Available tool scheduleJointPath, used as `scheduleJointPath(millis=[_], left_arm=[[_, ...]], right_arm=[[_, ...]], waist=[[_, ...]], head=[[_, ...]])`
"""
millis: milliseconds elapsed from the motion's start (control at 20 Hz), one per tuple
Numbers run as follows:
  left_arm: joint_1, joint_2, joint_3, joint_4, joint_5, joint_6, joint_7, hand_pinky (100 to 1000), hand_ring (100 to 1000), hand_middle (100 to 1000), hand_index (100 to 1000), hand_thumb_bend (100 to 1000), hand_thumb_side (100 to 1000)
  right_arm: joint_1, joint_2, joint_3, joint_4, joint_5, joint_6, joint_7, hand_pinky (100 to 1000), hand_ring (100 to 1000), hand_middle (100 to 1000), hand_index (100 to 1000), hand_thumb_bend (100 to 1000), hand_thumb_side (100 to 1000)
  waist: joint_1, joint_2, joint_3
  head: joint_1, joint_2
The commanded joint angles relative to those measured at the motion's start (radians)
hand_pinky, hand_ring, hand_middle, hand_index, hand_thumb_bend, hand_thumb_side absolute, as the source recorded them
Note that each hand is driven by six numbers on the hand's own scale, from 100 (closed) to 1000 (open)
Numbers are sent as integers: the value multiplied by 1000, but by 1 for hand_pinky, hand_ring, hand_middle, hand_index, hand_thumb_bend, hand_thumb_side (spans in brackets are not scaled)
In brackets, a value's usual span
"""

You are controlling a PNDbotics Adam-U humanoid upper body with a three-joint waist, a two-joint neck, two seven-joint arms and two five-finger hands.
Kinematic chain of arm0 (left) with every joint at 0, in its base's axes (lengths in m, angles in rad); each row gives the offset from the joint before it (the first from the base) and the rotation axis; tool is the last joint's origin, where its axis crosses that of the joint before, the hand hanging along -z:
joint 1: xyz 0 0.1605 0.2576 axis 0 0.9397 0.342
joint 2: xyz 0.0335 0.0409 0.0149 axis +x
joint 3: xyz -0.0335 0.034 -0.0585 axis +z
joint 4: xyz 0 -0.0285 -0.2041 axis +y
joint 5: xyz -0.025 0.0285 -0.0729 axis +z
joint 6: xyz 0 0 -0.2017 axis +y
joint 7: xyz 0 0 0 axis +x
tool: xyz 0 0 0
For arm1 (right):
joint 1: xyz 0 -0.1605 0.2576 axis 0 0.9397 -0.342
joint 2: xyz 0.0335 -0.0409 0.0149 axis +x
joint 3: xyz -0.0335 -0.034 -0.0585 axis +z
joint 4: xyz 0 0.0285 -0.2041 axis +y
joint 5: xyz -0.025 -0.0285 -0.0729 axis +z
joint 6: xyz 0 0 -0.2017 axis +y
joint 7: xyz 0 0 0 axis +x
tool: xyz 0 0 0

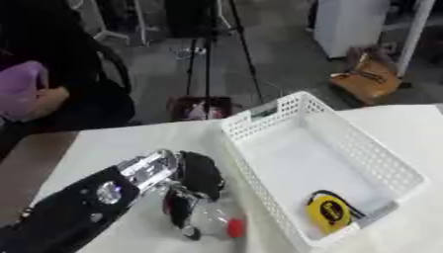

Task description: Pick up objects on the table and place them in the box.

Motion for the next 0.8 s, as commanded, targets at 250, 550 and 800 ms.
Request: scheduleJointPath(millis=[250,550,800], left_arm=[[-32,63,-3,-84,68,-160,-230,679,745,557,607,571,815],[-38,82,4,-133,106,-150,-291,681,748,558,606,601,806],[-42,106,19,-180,129,-128,-327,685,751,553,598,622,794]], right_arm=[[-2,-56,-8,-19,14,-13,-32,723,524,535,636,100,489],[-5,-65,-6,-19,16,-1,-32,724,524,535,635,100,487],[-6,-72,-6,-19,16,6,-32,724,523,535,635,100,481]], waist=[[5,-45,12],[9,-59,21],[9,-70,28]], head=[[-5,14],[-9,24],[-11,30]])
